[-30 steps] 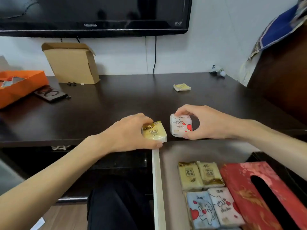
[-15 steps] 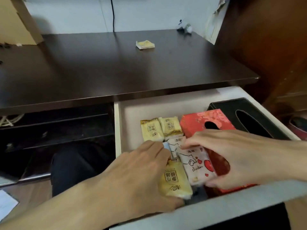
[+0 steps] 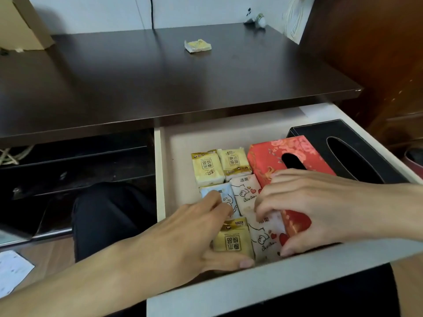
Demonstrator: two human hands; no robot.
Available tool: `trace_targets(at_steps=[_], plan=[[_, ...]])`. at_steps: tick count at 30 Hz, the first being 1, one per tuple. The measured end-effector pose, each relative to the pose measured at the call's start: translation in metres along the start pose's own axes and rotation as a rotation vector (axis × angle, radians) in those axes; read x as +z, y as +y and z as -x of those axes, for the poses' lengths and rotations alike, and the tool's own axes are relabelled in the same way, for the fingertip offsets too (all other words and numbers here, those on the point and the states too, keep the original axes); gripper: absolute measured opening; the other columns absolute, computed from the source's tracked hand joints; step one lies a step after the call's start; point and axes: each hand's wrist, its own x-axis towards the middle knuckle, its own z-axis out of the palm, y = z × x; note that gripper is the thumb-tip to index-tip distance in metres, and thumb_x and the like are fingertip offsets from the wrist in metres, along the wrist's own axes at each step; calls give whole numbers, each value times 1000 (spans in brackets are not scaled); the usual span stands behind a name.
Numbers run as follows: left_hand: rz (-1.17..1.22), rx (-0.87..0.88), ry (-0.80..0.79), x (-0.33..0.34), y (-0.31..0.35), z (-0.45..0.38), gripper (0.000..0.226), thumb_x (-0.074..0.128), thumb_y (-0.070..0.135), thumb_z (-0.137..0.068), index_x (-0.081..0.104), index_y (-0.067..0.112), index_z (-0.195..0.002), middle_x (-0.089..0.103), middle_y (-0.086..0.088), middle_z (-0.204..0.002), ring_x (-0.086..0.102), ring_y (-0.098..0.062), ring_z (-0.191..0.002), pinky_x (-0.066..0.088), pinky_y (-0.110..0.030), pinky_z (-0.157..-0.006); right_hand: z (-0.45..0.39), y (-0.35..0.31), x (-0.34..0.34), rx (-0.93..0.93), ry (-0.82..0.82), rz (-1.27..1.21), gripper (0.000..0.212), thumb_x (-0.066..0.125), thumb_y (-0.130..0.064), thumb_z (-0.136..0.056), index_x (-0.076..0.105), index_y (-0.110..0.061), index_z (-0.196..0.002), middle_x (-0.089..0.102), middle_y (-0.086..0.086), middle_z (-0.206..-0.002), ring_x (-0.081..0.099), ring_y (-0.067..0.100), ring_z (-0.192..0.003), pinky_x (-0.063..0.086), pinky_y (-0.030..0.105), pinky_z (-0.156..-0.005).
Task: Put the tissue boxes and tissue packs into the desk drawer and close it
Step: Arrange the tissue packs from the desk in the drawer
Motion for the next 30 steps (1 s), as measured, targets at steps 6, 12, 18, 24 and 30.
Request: trace_targets(at_steps=[6, 12, 18, 24, 30], plan=[[-33, 24, 72, 7, -4, 1, 35, 51, 49, -95, 53, 33, -127, 42, 16, -117, 57, -13, -90, 45, -27, -79, 2, 7, 24, -47, 18, -131, 22, 70, -40, -93, 74, -29, -112, 67, -12, -114, 59, 3, -105, 45, 18, -96], [-63, 63, 140, 9, -8, -4, 21, 47, 36, -100, 65, 29, -108, 53, 13, -102, 55, -12, -93, 40, -24, -74, -5, 9, 20, -121, 91, 44, 21, 57, -44, -100, 65, -29, -88, 48, -12, -88, 43, 2, -87, 36, 18, -94], [-86, 57, 152, 17, -12, -14, 21, 52, 38, -96, 68, 27, -101, 49, 10, -100, 57, -18, -87, 48, -37, -69, -7, 10, 23, -148, 75, 89, 27, 47, -45, -99, 71, -34, -95, 57, -16, -98, 48, 3, -94, 31, 14, -93], [-203, 40, 227, 21, -12, -19, 20, 60, 49, -87, 56, 33, -98, 44, 14, -98, 49, -10, -94, 39, -31, -56, -8, 13, 24, -161, 112, 125, 21, 51, -47, -98, 69, -36, -99, 54, -19, -97, 46, 2, -96, 38, 22, -92], [-102, -18, 281, -10, -21, -24, 18, 64, 50, -82, 54, 37, -88, 53, 21, -76, 48, -2, -64, 41, -26, -55, -21, 20, -3, -103, 306, -18, 22, 57, -44, -97, 76, -36, -105, 63, -23, -100, 55, 2, -102, 49, 29, -85]])
